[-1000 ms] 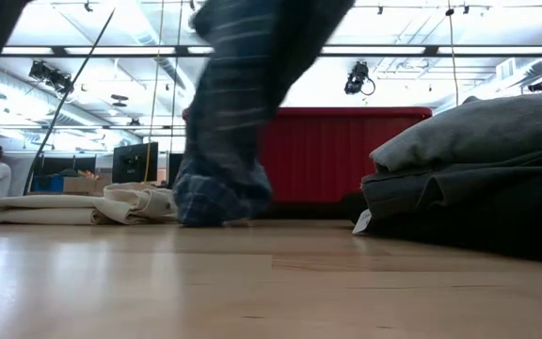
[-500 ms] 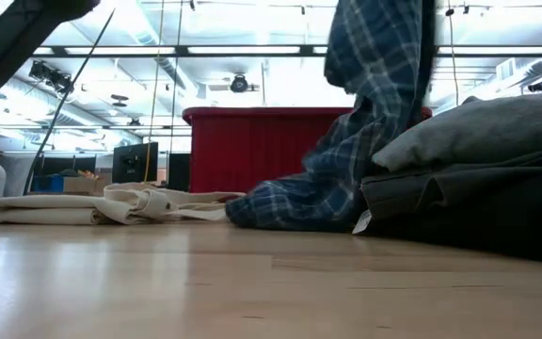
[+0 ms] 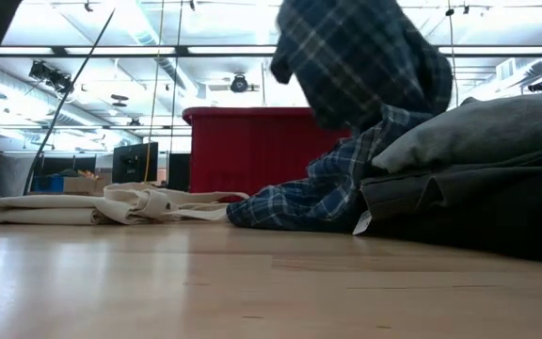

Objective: Fold Laundry from Bin
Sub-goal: Fold the blue checkered pants

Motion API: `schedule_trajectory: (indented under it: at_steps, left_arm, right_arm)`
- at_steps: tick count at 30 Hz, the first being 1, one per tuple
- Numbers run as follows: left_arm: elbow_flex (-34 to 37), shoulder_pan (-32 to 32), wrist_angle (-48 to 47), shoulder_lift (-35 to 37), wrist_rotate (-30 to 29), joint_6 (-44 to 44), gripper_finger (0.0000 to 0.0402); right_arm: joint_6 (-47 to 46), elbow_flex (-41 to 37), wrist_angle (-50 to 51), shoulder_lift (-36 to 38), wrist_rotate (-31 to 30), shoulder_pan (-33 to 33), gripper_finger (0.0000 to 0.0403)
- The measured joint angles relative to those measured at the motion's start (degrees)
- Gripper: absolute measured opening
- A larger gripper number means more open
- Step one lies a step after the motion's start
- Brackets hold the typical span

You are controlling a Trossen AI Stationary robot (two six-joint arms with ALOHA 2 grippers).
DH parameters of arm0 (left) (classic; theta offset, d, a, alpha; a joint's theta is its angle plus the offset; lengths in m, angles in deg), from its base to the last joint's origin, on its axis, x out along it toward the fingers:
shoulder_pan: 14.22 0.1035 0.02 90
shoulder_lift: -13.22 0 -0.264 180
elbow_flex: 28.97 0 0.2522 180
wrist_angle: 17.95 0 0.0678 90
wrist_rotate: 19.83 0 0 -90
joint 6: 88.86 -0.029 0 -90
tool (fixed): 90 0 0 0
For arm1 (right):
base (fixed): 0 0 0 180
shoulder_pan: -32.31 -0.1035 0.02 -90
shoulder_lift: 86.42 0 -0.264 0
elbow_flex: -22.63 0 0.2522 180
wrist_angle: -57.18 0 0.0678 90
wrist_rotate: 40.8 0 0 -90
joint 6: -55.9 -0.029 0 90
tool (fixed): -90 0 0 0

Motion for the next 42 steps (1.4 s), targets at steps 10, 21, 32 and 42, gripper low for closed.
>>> schedule_trajectory:
  at_steps: [10,21,32,42]
  left_arm:
    - [0.05,7.21,-27.51,3.68,-11.33,0.35,0.0000]
    - [24.49,12.05,-29.41,16.59,-22.37,5.79,0.0000]
    - [64.93,13.69,-1.71,35.90,-24.99,14.75,0.0000]
    - [71.97,13.22,-7.39,49.76,-27.00,19.90,0.0007]
  right_arm:
    - [5.64,0.02,-9.06,-11.01,20.76,11.05,0.0014]
    - [11.26,0.02,-19.11,-21.51,32.58,15.96,0.0014]
    - [2.41,0.02,-19.62,-32.15,42.39,18.00,0.0014]
    - [-1.15,0.02,-19.31,-31.67,40.05,16.30,0.0054]
